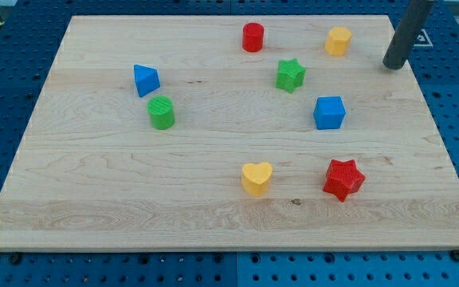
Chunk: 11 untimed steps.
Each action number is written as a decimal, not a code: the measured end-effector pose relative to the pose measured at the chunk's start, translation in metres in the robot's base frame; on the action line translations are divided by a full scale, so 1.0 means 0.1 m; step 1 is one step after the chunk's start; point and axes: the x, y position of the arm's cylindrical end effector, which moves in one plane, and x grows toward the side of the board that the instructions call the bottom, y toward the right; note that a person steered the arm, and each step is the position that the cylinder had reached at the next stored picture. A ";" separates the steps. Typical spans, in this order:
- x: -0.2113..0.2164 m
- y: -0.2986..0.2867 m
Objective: Point your arm closer to green star
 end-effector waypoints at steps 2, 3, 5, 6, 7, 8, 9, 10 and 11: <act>0.11 -0.25; 0.12 -0.25; 0.36 -0.70; 0.36 -0.70; 0.34 -0.70; 0.18 -0.76; 0.15 -0.95; 0.22 -1.26; 0.22 -1.34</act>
